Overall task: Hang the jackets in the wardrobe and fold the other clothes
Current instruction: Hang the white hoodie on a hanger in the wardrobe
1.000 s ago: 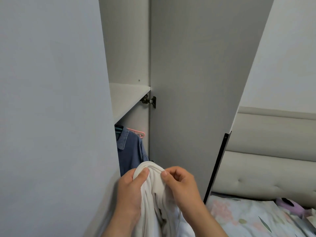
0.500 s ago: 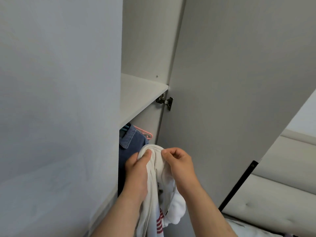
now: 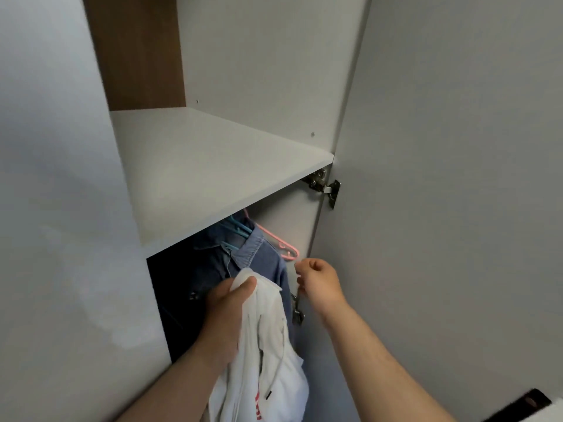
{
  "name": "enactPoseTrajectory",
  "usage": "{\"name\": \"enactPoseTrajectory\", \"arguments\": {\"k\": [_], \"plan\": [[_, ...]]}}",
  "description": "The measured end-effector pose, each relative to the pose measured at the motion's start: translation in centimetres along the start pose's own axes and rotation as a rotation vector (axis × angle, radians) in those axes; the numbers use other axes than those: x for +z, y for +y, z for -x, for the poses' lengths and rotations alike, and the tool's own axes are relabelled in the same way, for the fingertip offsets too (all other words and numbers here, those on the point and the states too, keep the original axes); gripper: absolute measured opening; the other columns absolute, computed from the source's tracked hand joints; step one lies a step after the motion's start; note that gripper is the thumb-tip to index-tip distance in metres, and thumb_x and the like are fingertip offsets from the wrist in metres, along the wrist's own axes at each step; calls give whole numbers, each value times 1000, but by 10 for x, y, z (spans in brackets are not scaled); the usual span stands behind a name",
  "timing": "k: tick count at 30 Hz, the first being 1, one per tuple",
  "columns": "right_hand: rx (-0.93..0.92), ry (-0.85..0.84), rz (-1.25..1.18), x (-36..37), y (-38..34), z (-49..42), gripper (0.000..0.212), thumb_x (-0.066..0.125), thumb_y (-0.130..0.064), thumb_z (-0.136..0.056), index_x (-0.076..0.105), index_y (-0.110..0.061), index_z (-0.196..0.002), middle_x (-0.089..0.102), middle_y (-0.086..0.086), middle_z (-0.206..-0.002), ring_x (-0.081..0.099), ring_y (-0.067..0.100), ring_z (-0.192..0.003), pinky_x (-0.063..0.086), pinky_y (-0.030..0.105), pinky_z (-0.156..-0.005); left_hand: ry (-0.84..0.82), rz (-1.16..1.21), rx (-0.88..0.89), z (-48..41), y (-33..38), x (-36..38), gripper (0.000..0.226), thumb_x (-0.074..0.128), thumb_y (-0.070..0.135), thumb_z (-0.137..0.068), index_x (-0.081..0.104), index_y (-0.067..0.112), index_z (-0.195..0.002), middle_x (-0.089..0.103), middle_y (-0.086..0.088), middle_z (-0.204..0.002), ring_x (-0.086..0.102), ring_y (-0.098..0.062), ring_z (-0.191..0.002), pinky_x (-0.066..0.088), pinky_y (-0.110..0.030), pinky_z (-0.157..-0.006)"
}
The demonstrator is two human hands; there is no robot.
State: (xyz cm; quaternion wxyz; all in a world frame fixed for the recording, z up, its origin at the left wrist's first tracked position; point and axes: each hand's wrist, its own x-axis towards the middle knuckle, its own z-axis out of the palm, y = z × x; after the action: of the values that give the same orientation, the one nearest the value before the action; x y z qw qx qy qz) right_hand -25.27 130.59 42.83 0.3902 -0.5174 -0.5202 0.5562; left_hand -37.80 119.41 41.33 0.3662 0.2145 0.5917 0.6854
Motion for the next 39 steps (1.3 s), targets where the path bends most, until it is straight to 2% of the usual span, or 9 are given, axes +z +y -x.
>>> {"name": "enactPoseTrajectory", "arguments": {"k": [2, 5, 8, 11, 17, 22, 28, 32, 39], "plan": [[-37, 45, 80, 12, 4, -28, 2, 63, -15, -91, 61, -15, -90, 59, -2, -77, 50, 13, -65, 44, 23, -60, 32, 27, 0, -7, -3, 4, 10, 70, 23, -88, 72, 14, -92, 73, 0, -87, 67, -18, -85, 48, -28, -68], [-104, 48, 202, 22, 8, -72, 49, 66, -18, -92, 51, -11, -138, 59, 4, -127, 57, 15, -110, 46, 24, -95, 70, 25, 5, -21, -4, 16, 7, 70, 21, -88, 72, 15, -90, 74, -1, -84, 67, -19, -83, 51, -32, -72], [-159, 17, 159, 28, 14, -94, 69, 70, -19, -91, 36, -14, -151, 41, 2, -152, 42, 14, -136, 33, 29, -114, 104, 50, 21, -28, -2, 22, 7, 69, 20, -89, 72, 13, -91, 74, -6, -92, 67, -22, -88, 53, -38, -82], [-145, -50, 157, 37, 29, -118, 63, 67, -13, -92, 39, -11, -149, 49, 1, -147, 49, 4, -118, 34, 17, -105, 127, 29, 28, -38, -8, 26, 7, 69, 20, -89, 72, 14, -92, 74, -8, -94, 68, -24, -91, 53, -40, -86], [-189, -53, 491, 44, 49, -138, 22, 56, -20, -96, 65, -16, -115, 70, 6, -115, 63, 27, -109, 48, 33, -99, 149, -1, 8, -46, -28, 17, 9, 69, 20, -89, 73, 13, -91, 76, -2, -83, 70, -21, -84, 52, -32, -72], [-122, -106, 437, 50, 50, -153, 26, 59, -19, -95, 63, -9, -119, 68, 8, -114, 62, 25, -106, 45, 31, -95, 150, 2, 5, -50, -32, 19, 7, 70, 20, -88, 74, 14, -89, 76, -3, -83, 71, -22, -83, 54, -36, -76], [140, -193, 85, 53, 55, -154, 22, 61, -9, -90, 69, -11, -69, 68, 10, -71, 62, 22, -69, 53, 33, -67, 172, 18, 68, -62, -25, 33, 11, 67, 14, -90, 70, 15, -79, 72, 12, -67, 66, 1, -63, 50, -12, -54], [211, -269, 48, 50, 54, -144, 15, 58, -22, -90, 64, -12, -81, 66, 8, -70, 62, 18, -60, 50, 22, -54, 174, 24, 52, -64, -29, 33, 13, 68, 15, -90, 69, 17, -77, 71, 11, -68, 66, -2, -67, 52, -14, -59], [128, -309, -93, 50, 49, -139, 23, 54, -25, -99, 61, -17, -79, 63, 2, -67, 57, 15, -61, 49, 28, -63, 176, 14, 23, -63, -32, 32, 9, 69, 18, -89, 71, 20, -81, 73, 10, -74, 68, -4, -73, 49, -19, -64]]}}
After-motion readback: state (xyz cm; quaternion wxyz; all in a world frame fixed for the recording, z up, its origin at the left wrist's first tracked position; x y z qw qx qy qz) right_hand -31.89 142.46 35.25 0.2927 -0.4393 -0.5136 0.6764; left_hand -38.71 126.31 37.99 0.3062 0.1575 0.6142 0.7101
